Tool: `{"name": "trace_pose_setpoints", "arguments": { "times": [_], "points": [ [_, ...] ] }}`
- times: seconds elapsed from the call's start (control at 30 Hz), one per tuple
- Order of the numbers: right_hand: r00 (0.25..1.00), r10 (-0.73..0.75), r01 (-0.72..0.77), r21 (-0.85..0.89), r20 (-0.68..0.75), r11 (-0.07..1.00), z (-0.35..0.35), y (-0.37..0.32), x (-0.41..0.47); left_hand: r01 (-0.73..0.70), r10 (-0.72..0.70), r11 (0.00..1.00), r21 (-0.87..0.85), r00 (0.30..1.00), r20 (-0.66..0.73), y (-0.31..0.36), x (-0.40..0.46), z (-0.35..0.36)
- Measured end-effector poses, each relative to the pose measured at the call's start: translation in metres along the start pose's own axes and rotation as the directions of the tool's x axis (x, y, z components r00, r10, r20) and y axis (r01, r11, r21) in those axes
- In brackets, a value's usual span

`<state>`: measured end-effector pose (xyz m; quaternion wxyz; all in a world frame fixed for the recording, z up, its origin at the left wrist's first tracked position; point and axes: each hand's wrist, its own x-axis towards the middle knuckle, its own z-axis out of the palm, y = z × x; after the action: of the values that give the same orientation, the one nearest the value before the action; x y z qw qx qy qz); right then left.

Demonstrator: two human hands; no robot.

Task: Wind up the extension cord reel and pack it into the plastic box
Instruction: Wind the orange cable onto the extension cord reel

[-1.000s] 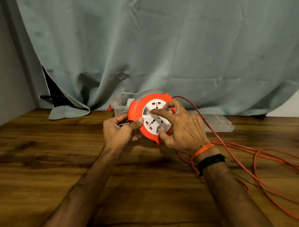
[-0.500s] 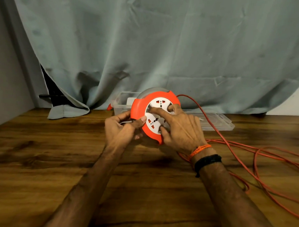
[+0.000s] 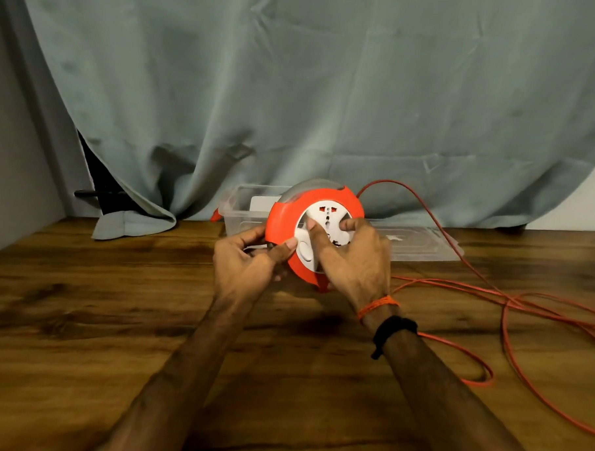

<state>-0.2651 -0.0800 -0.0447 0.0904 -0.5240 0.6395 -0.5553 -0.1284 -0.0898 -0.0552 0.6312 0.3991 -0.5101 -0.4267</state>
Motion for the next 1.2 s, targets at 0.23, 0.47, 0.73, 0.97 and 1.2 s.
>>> {"name": "trace_pose_setpoints", "arguments": {
  "times": [0.23, 0.47, 0.73, 0.97, 1.2],
  "points": [
    [0.899, -0.435, 0.407, -0.452, 0.046, 0.794, -0.017, 0.005, 0.004, 0.031, -0.033, 0.999, -0.040, 0.998, -0.049, 0.000, 0.007, -0.004],
    [0.775, -0.584, 0.627, -0.416, 0.243, 0.659, -0.029, 0.001, 0.006, 0.050, -0.052, 0.998, -0.044, 0.997, -0.058, 0.000, 0.007, -0.008],
    [0.756, -0.471, 0.651, -0.459, 0.454, 0.604, -0.019, 0.012, 0.010, 0.061, -0.062, 0.997, -0.040, 0.997, -0.040, -0.001, 0.008, -0.009],
    [0.738, -0.526, 0.675, -0.482, 0.423, 0.559, -0.016, 0.015, 0.010, 0.046, -0.047, 0.998, -0.034, 0.998, -0.037, 0.000, 0.007, -0.008],
    [0.978, -0.208, 0.202, -0.206, -0.010, 0.957, -0.006, 0.004, -0.003, 0.027, -0.027, 0.999, 0.023, 1.000, 0.001, 0.000, 0.002, -0.001]
  ]
}}
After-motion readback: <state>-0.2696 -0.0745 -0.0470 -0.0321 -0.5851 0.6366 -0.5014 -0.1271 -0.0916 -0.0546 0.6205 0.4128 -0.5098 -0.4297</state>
